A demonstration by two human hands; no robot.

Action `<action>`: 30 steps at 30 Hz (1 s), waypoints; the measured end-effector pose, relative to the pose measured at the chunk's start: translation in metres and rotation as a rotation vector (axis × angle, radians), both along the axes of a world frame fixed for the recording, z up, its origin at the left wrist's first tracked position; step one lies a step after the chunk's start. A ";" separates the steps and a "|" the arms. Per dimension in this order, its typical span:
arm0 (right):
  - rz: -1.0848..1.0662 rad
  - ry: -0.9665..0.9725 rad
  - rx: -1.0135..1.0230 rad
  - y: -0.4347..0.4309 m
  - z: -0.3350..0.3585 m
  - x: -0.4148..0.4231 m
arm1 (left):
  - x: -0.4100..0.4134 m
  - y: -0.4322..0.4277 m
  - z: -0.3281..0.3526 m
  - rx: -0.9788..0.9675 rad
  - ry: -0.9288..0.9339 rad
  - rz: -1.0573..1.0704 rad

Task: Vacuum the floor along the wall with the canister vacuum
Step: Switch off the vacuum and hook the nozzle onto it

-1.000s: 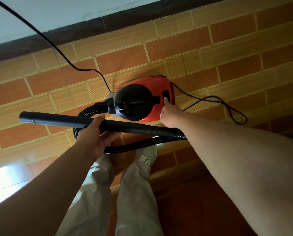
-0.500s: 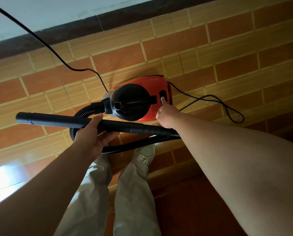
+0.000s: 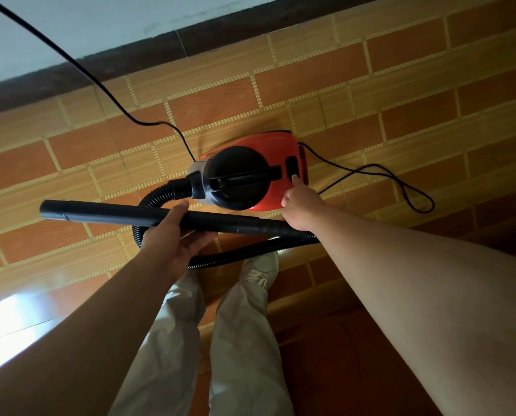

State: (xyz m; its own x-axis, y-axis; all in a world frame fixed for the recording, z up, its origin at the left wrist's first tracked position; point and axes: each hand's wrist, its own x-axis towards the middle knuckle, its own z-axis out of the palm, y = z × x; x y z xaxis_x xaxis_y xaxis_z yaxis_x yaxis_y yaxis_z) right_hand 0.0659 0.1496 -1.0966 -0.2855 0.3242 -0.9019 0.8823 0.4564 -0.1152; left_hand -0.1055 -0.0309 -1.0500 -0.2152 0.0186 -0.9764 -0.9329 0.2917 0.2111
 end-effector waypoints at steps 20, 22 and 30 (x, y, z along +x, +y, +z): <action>0.341 0.448 0.361 -0.045 0.045 0.005 | -0.002 0.017 0.026 -0.047 0.033 -0.016; 0.346 0.386 0.360 -0.037 0.043 -0.001 | -0.006 0.020 0.022 -0.048 0.070 0.013; 0.264 0.223 0.376 -0.019 0.038 0.011 | -0.017 0.023 0.018 0.061 0.140 0.008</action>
State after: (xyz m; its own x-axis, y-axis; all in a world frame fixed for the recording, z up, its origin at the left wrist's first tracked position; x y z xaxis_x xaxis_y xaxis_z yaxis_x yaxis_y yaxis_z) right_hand 0.0766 0.1309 -1.0587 -0.5736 0.5054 -0.6446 0.7040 0.7065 -0.0726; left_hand -0.1227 -0.0081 -1.0323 -0.3493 0.0751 -0.9340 -0.8954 0.2672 0.3563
